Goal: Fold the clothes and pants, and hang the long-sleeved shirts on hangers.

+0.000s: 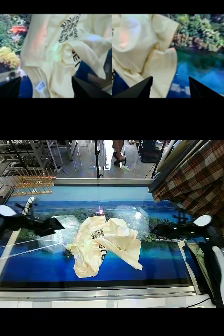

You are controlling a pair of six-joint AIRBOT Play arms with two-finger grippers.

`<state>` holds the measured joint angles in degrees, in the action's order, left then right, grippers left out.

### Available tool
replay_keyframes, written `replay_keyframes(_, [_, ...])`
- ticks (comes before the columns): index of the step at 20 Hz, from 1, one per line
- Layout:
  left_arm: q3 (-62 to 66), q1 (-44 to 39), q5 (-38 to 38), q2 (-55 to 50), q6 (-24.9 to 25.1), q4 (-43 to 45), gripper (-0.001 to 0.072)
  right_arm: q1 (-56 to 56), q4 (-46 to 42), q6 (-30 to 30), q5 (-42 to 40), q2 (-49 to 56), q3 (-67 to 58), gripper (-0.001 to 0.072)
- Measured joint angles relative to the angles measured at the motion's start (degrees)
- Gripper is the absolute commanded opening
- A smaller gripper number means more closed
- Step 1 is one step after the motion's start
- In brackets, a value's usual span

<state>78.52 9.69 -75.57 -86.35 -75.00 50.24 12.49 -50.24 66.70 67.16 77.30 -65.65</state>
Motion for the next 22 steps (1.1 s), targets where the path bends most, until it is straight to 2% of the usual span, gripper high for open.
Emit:
replay_keyframes(4, [-0.3, -3.6, 5.5, -9.2, 5.2, -4.6, 0.0681, -0.2, 8.0, -3.5, 0.3, 13.5, -4.7, 0.0519])
replay_keyframes(6, [-0.4, -5.6, 9.9, -12.5, 6.5, -5.5, 0.0568, -0.7, 9.8, -4.0, 0.6, 19.0, -8.3, 0.0504])
replay_keyframes(8, [-0.4, -7.4, 13.6, -15.1, 7.3, -5.9, 0.0567, -1.1, 10.5, -4.0, 0.6, 23.5, -11.9, 0.0499])
replay_keyframes(9, [-0.3, -8.1, 15.1, -16.0, 7.6, -6.1, 0.0544, -1.4, 10.9, -3.8, 0.6, 25.5, -13.6, 0.0498])
replay_keyframes(10, [-0.2, -8.8, 16.2, -16.8, 7.8, -6.2, 0.0454, -1.8, 10.8, -3.3, 0.6, 27.3, -15.2, 0.0494])
replay_keyframes(12, [0.3, -9.8, 17.8, -17.8, 8.0, -6.5, 0.0303, -2.9, 10.1, -2.2, 0.6, 30.2, -17.9, 0.0436])
replay_keyframes(14, [1.1, -10.6, 18.9, -18.3, 8.2, -6.5, 0.0080, -4.5, 7.3, 0.0, 0.6, 32.6, -20.5, 0.0388])
replay_keyframes(15, [1.4, -11.0, 19.1, -18.5, 8.2, -6.6, 0.0032, -5.2, 6.5, 1.5, 0.7, 33.5, -21.6, 0.0380])
replay_keyframes(16, [1.6, -11.3, 19.3, -18.6, 8.3, -6.6, 0.0006, -5.8, 5.8, 2.7, 1.0, 34.3, -22.5, 0.0306])
replay_keyframes(17, [1.7, -11.6, 19.3, -18.7, 8.3, -6.7, 0.0005, -6.6, 4.5, 3.7, 1.1, 35.1, -23.2, 0.0082])
replay_keyframes(18, [1.9, -11.9, 19.2, -18.8, 8.3, -6.8, 0.0004, -7.3, 3.7, 4.4, 0.9, 35.6, -23.8, 0.0016])
replay_keyframes(22, [2.3, -11.8, 15.4, -16.5, 8.3, -6.8, 0.0003, -8.8, -2.1, 5.9, 2.7, 35.3, -27.5, 0.0013])
